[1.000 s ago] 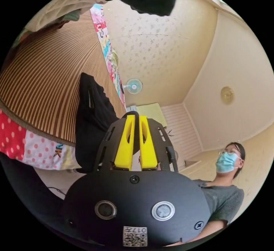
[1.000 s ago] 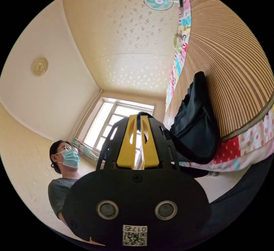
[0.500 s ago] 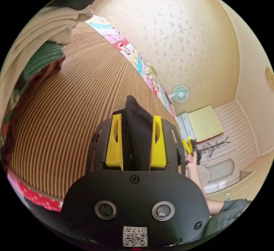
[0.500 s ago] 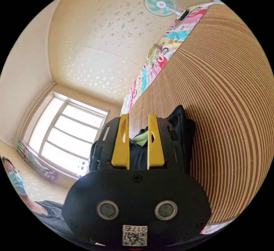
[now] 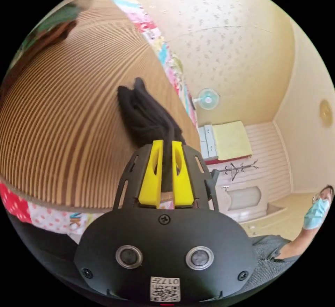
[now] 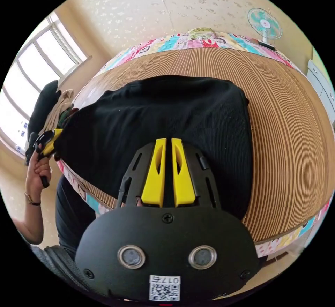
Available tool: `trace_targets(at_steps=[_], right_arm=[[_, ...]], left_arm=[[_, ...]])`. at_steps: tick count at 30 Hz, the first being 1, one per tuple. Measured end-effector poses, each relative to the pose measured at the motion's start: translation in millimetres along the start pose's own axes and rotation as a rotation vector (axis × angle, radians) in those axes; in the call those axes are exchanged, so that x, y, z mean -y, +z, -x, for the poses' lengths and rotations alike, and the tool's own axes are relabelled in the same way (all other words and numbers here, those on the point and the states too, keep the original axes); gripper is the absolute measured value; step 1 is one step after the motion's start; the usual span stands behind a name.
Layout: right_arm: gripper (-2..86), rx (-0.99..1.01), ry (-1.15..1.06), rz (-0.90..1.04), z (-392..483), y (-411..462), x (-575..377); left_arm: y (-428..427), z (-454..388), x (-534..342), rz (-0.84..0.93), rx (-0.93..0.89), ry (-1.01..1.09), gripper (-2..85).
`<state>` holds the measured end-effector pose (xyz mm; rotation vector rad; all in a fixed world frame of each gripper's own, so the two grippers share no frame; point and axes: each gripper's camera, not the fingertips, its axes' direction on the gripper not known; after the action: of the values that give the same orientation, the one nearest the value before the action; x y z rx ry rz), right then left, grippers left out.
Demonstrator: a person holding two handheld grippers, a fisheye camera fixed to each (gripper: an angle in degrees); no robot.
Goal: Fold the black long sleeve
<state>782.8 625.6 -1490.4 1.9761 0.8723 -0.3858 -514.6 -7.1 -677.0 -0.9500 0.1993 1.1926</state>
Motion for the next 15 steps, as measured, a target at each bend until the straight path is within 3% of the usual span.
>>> trace_targets(at_steps=[5, 11, 13, 15], right_arm=[[1.4, -0.024, 0.05, 0.031, -3.2, -27.0, -10.5], [3.1, 0.075, 0.179, -0.019, -46.9, -77.0, -88.0], [4.3, 0.118, 0.231, -0.008, -68.5, -89.1, -117.8], [6.9, 0.206, 0.304, 0.02, -100.0, -101.2, -157.5]], left_arm=[[109.9, -151.0, 4.3, 0.12, -0.058, 0.395, 5.1], [218.0, -234.8, -88.4, 0.415, -0.197, 0.771, 10.7], [212.1, -224.4, -108.1, 0.37, -0.15, 0.786, 10.6], [184.5, -191.6, -115.8, 0.16, 0.012, 0.647, 10.0]])
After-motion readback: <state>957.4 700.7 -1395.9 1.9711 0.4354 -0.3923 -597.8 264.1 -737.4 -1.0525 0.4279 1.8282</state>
